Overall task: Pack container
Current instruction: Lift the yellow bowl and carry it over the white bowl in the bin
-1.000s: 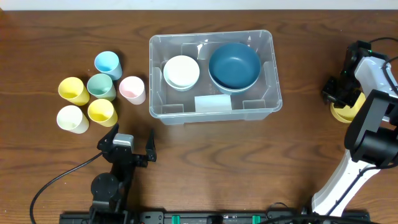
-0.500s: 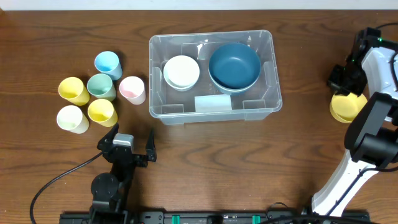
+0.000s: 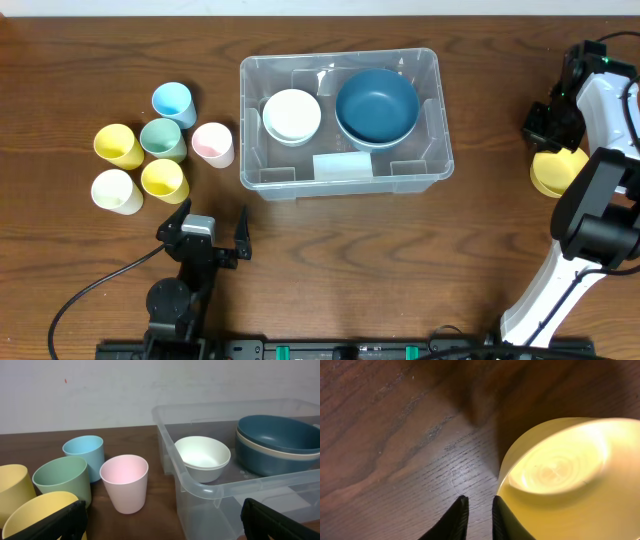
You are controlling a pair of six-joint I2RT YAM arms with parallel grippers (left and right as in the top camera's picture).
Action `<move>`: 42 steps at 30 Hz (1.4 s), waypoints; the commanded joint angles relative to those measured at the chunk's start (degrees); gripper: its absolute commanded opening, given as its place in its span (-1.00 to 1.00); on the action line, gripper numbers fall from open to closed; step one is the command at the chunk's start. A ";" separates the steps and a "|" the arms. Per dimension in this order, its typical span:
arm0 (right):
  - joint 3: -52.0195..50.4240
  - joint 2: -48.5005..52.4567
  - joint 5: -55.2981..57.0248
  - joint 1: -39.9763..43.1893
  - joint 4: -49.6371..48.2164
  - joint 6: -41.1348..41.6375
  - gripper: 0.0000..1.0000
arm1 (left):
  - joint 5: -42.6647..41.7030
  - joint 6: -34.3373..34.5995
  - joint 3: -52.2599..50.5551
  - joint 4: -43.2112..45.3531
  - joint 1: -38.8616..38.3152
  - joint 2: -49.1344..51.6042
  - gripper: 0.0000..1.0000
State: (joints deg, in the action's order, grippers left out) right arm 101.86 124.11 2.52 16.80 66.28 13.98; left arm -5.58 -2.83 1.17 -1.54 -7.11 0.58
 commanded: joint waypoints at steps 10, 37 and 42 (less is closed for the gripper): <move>0.48 0.20 1.57 0.55 0.46 -0.76 -0.46 | -0.42 -0.13 -0.94 -2.08 0.31 -0.35 0.96; -9.05 0.76 1.95 1.05 -7.19 -0.74 -0.62 | -0.42 -0.11 -0.94 -2.08 0.31 -0.35 0.96; -9.09 0.76 1.95 1.05 -7.54 -0.74 -0.97 | -0.42 -0.13 -0.94 -2.08 0.31 -0.35 0.96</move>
State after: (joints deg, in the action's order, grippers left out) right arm 93.12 124.27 4.67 17.41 58.87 13.23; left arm -5.58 -2.83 1.17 -1.54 -7.11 0.58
